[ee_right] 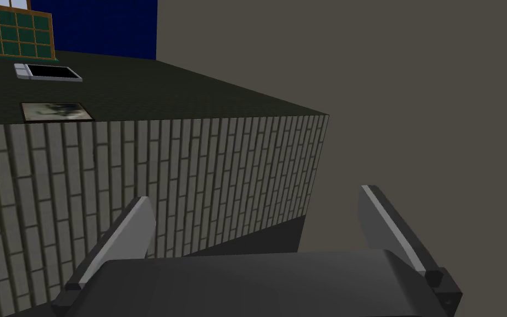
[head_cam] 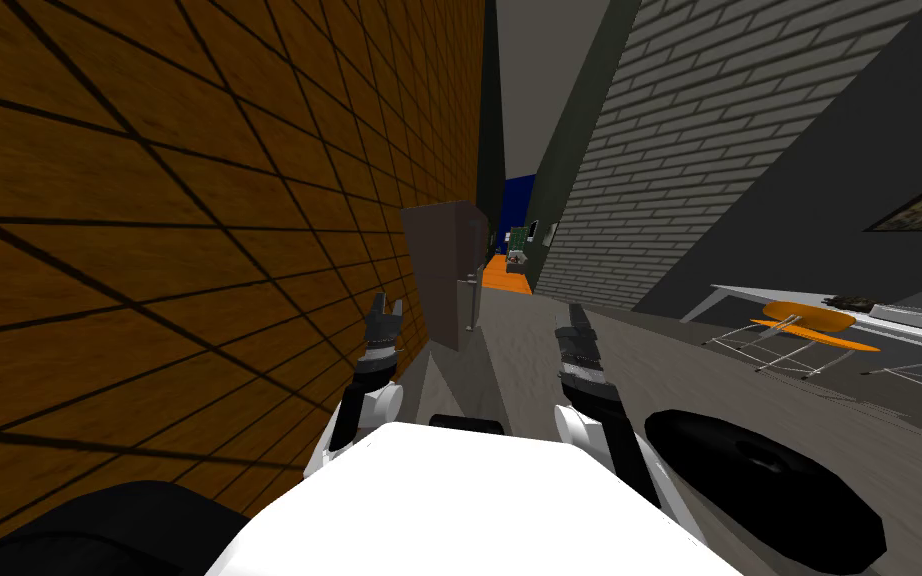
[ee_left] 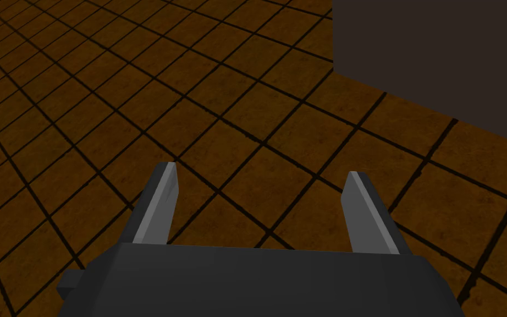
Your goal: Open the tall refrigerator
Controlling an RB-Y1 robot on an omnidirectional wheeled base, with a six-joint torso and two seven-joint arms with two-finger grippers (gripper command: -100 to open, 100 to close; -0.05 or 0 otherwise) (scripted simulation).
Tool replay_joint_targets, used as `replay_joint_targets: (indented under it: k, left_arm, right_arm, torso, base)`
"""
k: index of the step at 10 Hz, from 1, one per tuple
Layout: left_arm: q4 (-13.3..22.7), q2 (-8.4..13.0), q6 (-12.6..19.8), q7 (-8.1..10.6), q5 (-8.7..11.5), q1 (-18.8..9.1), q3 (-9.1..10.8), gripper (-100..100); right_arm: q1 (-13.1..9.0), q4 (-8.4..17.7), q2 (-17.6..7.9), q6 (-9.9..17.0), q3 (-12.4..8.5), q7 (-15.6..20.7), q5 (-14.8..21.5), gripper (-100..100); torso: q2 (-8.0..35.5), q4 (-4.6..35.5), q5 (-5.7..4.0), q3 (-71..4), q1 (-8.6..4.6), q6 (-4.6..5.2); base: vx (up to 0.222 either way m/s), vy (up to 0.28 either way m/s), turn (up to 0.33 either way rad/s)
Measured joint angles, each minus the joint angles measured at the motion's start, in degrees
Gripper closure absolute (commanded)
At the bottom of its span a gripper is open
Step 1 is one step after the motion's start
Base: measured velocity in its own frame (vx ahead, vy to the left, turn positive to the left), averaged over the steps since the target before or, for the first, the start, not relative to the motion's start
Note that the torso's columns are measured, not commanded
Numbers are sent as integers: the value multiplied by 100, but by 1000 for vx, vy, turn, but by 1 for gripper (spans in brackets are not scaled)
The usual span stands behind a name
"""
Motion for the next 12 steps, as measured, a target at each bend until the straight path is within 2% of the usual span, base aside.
replay_joint_targets:
  k: [2, 9, 10, 12]
  left_arm:
    - [0, 0, 0, 0, 0, 0, 0, 0]
    - [-2, 0, -1, 0, 0, 0, 0, 0]
    - [-2, 0, -1, 0, 0, 0, 0, -100]
    - [-50, 256, 118, 7, 13, -17, 9, -100]
  right_arm:
    - [0, 0, 0, 0, 0, 0, 0, 0]
    - [0, -2, 0, -1, 0, 0, 0, 0]
    - [0, -2, 0, -1, 0, 0, 0, 0]
    - [1, 1, 0, 0, 0, 0, 0, 0]
  torso:
    - [597, 600, 0, -1200, 0, 0]
    - [3539, 3537, 0, -7073, 0, 0]
    - [3962, 3960, 0, -7919, 0, 0]
    - [4194, 4201, -1, -8434, -3, 0]
  base:
    - [0, 0, 0]
    - [0, 0, 0]
    - [34, -6, -14]
    - [72, -26, -20]
